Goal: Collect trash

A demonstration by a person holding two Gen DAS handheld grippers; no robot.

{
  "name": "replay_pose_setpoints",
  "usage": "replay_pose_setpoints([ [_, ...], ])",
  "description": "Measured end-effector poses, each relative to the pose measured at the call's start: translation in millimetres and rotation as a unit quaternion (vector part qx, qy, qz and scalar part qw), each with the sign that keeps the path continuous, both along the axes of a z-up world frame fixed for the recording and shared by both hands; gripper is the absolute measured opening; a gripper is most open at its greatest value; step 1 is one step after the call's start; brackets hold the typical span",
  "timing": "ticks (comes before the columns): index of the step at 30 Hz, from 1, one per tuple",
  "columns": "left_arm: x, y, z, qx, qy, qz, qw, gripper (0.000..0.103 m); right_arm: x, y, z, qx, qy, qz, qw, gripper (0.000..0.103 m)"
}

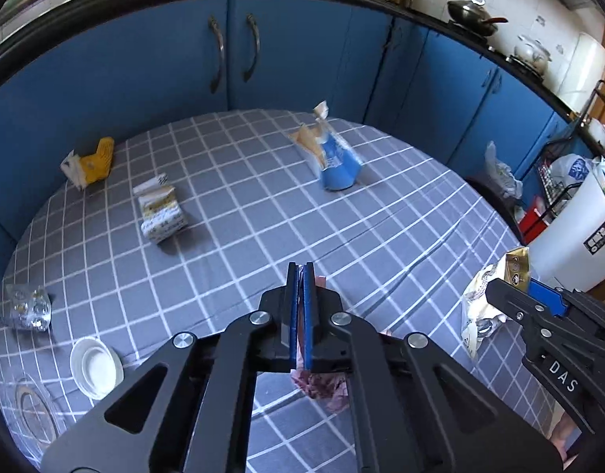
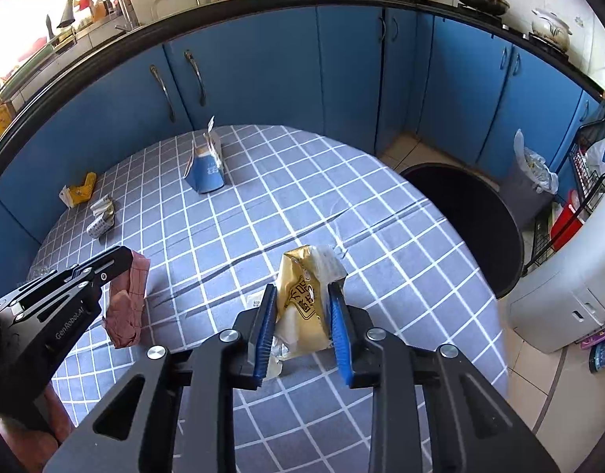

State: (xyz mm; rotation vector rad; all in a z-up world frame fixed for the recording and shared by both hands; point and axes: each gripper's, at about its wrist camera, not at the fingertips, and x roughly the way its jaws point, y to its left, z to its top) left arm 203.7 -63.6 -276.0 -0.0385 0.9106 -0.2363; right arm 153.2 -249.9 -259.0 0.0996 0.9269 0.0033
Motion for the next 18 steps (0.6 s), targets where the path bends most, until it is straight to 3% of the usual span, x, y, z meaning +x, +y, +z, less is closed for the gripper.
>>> replay_pose_setpoints([
  [8,-2,-2,6,-0.017,0.000,-0.010,0.9998,0.001,-2,-8,3,-0.001,-0.004,-0.011,1.000,0.026],
  [18,9,-24,34,-0.024,-0.020,-0.033,0.9990,0.001,3,-35,33,-0.013,-0.024,-0.045,0.999,0.026],
])
